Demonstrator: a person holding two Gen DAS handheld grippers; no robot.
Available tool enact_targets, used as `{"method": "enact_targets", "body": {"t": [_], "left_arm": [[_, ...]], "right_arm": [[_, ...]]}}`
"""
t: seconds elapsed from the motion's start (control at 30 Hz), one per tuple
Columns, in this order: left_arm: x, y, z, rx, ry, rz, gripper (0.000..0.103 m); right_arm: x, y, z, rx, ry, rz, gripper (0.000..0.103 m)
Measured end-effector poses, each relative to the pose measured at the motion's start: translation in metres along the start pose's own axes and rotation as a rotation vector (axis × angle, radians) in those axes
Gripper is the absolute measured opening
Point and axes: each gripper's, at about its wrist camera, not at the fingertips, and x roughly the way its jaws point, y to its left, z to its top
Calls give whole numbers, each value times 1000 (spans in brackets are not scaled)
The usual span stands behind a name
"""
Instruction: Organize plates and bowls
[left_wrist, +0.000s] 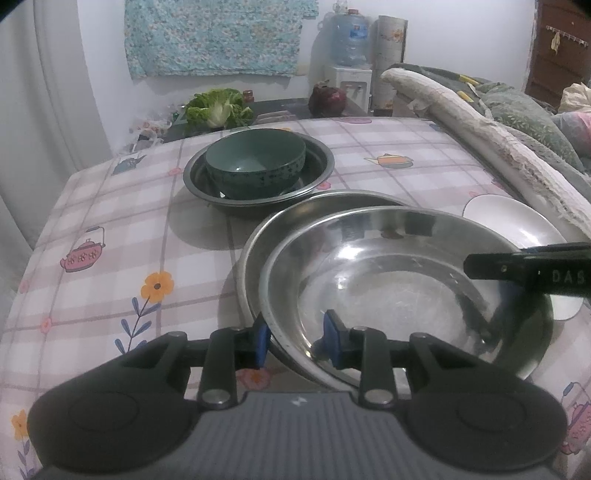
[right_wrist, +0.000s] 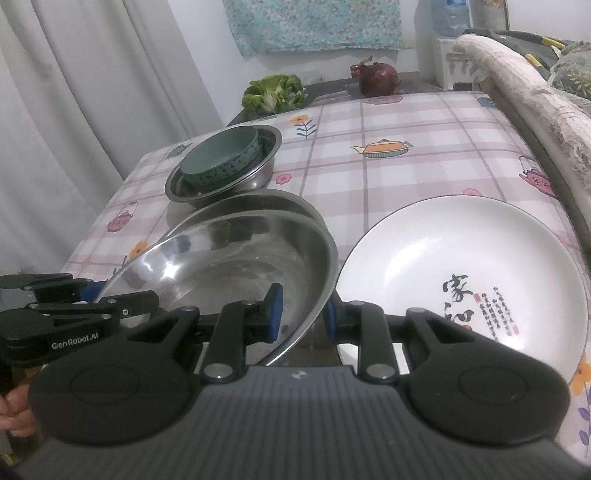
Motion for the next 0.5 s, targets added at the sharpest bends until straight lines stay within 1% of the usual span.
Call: {"method": "enact_targets", "body": {"t": [0.07,0.23,0.3,0.5], "left_arm": [[0,0,0,-1,1,1,31],[1,6,1,-18,4,12,41],[2,9,1,-31,12,18,42],[2,12,1,-36,7,18,43]], "right_arm": [[0,-1,0,7,0,3,23],[-2,-2,5,12,-13,2,26],[-2,-3,6,15,-16,-1,27],[-3,-4,5,21,-17,-5,29]]}}
